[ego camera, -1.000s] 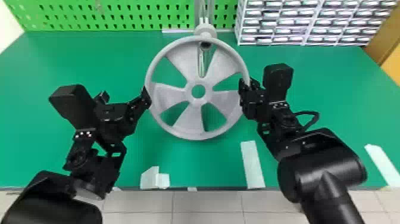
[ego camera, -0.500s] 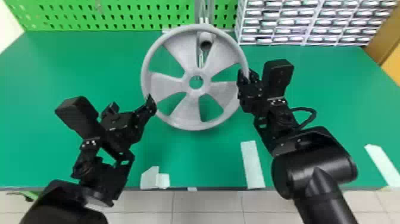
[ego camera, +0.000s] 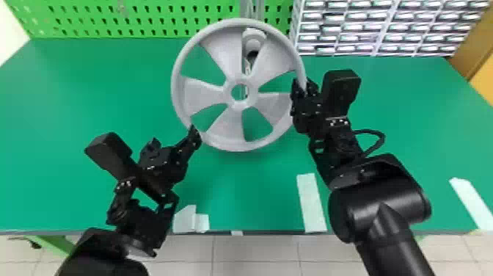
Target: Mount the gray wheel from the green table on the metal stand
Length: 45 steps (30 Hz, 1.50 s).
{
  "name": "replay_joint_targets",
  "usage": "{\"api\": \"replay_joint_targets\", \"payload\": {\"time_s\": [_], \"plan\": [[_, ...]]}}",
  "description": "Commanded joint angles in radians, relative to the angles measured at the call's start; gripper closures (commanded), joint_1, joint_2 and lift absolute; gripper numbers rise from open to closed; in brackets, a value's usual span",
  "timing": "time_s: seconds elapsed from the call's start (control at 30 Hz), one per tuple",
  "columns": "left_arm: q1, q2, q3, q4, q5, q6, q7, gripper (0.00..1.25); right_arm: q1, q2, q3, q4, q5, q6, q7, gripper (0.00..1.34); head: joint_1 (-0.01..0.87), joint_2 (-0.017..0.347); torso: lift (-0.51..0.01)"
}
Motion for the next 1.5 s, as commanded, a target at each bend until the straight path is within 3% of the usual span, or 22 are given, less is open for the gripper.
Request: {"api": "replay_joint_targets", "payload": {"time_s": [0.0,0.53,1.0,1.47], "plan": [[-0.029,0.004,-0.027,0.050,0.031,-0.047,-0.002,0.17,0.000,0.002,0.008,0.012,-0.014,-0.025,-0.010,1.32,0.867,0.052,-0.100],[-0.124,0.013,-0.094,0.180,0.074,-0.173,-0.011,0.17,0.006,-0.006,0.029,0.023,-0.044,-0.087,-0.038,1.32,0.867,0.052,-0.100],[-0.196,0.013,-0.096,0.251,0.056,-0.210,-0.026,0.18,0.009,-0.012,0.046,0.025,-0.053,-0.114,-0.038,1.32,0.867,0.052,-0.100],[-0.250,0.013,-0.111,0.323,0.094,-0.245,-0.046,0.18,0.009,-0.012,0.052,0.025,-0.071,-0.145,-0.038,1.32,0.867,0.052,-0.100]]}}
